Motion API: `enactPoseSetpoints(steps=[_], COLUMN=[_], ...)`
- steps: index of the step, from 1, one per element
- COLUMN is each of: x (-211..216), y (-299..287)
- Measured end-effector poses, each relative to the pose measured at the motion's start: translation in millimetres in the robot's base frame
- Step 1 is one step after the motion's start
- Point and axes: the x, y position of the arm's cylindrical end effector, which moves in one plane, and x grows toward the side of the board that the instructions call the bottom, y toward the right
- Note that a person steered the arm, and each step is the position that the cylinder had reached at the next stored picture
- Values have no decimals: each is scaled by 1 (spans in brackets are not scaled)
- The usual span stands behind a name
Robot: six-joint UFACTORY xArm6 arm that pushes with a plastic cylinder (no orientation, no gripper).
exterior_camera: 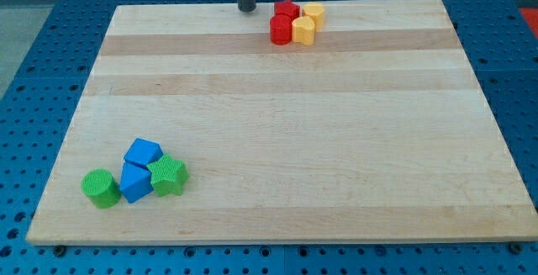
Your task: Move the red star along with red circle down
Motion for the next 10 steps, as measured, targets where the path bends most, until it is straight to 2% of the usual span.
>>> enactPoseSetpoints(steps=[4,6,8,10], x=[4,31,82,97], y=[82,75,68,17])
